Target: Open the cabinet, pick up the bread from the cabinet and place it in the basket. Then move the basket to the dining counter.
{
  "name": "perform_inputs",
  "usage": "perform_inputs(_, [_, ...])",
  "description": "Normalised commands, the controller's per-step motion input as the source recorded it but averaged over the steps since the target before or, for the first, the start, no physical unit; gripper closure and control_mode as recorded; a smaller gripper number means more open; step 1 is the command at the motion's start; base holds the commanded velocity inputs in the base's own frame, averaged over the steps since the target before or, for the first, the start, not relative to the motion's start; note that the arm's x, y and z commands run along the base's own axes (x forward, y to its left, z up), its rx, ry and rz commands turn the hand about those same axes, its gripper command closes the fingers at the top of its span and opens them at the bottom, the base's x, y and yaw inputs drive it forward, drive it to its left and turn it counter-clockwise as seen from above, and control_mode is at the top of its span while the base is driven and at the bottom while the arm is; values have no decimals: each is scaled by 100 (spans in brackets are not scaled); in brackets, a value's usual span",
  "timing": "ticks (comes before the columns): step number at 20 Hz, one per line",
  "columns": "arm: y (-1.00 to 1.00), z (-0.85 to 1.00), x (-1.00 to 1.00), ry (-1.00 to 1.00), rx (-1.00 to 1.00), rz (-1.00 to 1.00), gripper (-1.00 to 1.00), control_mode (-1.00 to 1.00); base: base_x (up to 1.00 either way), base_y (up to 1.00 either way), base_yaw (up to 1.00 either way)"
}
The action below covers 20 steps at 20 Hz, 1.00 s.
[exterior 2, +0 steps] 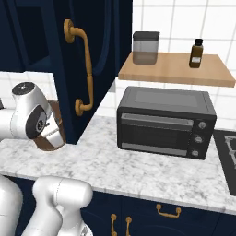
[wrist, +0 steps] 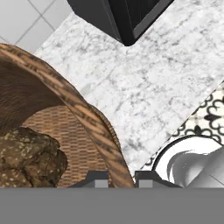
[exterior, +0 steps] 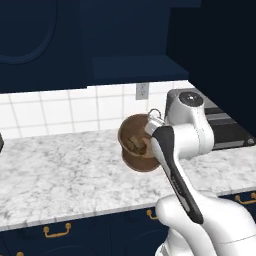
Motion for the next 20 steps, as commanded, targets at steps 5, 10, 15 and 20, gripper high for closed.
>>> perform_inputs(5, [0,73,-60,-7,0,13,100,-100,0,0,0])
perform_inputs(10, [-48,13,-49,-3,0,-1,100,-100,0,0,0])
perform_inputs(15, [-17,20,-77,-8,0,-12,100,100,-14,0,-3])
perform_inputs(20, [0,0,0,0,0,0,100,100,-91,38,1])
